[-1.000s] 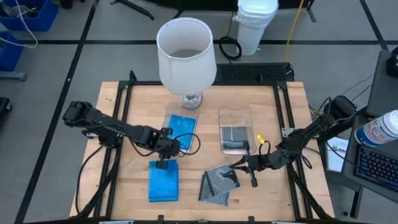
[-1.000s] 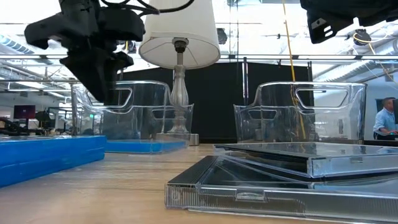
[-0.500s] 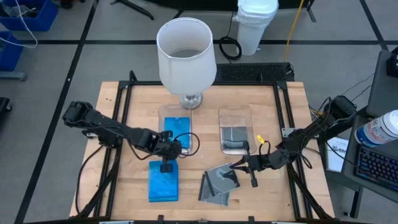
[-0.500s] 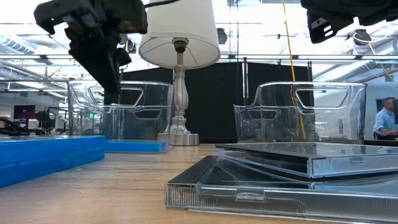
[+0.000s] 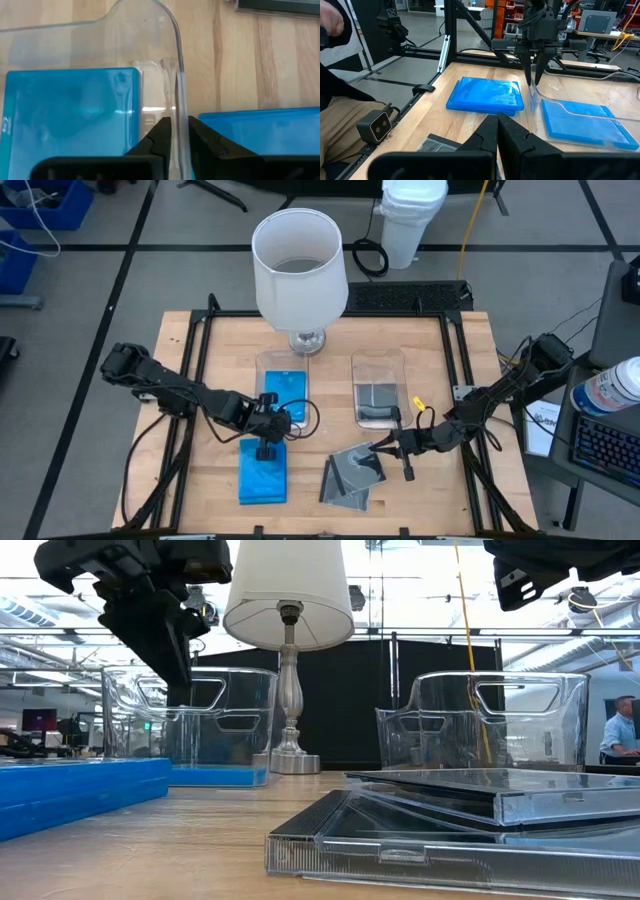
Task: Pick & place jewel cases by type
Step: Adjust the left transparent bin on the table, then put the black CD case into the right transparent bin
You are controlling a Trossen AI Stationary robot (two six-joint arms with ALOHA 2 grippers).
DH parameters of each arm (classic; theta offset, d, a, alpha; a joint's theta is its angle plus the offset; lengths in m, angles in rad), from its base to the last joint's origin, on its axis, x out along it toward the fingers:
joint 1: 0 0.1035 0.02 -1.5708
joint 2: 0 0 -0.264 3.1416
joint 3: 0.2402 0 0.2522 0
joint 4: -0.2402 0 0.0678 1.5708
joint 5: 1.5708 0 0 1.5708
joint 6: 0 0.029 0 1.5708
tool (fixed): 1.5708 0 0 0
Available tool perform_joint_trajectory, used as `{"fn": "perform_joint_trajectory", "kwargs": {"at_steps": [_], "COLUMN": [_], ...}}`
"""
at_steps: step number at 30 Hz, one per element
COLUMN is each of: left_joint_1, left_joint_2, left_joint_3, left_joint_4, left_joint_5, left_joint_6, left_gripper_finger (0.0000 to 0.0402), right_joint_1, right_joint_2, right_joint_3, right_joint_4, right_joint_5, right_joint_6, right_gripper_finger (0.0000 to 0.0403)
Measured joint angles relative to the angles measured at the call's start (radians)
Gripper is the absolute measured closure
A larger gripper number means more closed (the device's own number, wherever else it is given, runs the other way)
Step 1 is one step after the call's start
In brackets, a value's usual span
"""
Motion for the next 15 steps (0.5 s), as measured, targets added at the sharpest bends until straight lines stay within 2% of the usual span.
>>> {"fn": "perform_joint_trajectory", "kwargs": {"at_steps": [9,15], "left_joint_1": [-0.013,-0.057], "left_joint_2": [0.0,0.0], "left_joint_3": [0.002,0.061], "left_joint_4": [0.065,0.064], "left_joint_5": [-0.002,-0.045], "left_joint_6": [0.091,0.182], "left_gripper_finger": [0.0261,0.0217], "right_joint_1": [0.0,0.0], "right_joint_2": [0.0,0.0], "right_joint_3": [0.0,0.0], "right_joint_4": [0.0,-0.01], "right_joint_5": [0.0,0.0], "right_joint_6": [0.0,0.007], "right_gripper_finger": [0.0403,0.0403]}}
